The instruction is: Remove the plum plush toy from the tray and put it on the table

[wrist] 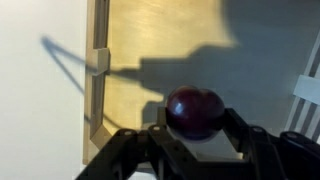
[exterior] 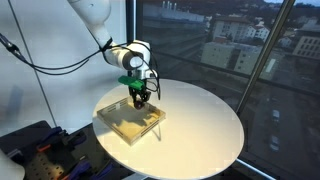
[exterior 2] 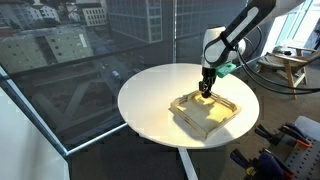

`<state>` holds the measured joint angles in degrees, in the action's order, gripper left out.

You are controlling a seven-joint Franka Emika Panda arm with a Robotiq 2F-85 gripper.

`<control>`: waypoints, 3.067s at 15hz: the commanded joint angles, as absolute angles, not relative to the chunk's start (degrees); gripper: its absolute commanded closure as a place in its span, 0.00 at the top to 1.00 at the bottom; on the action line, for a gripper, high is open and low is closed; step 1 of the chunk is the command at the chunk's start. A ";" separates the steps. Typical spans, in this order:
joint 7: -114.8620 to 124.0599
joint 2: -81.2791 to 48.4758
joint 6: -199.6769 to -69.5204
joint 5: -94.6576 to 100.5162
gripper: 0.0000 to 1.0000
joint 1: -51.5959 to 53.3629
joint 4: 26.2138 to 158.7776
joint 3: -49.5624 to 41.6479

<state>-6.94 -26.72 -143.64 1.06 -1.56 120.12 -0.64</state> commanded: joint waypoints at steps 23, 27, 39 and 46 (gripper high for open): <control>-6.46 -26.38 -142.05 1.44 0.34 -7.77 119.54 -5.50; -6.68 -26.73 -143.41 1.31 0.34 -7.91 120.01 -5.54; -6.67 -27.01 -143.42 1.32 0.59 -7.87 120.02 -5.52; -6.77 -26.83 -143.07 0.77 0.34 -8.41 119.33 -5.57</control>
<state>-6.86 -27.16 -143.59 1.05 -7.59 120.09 -5.85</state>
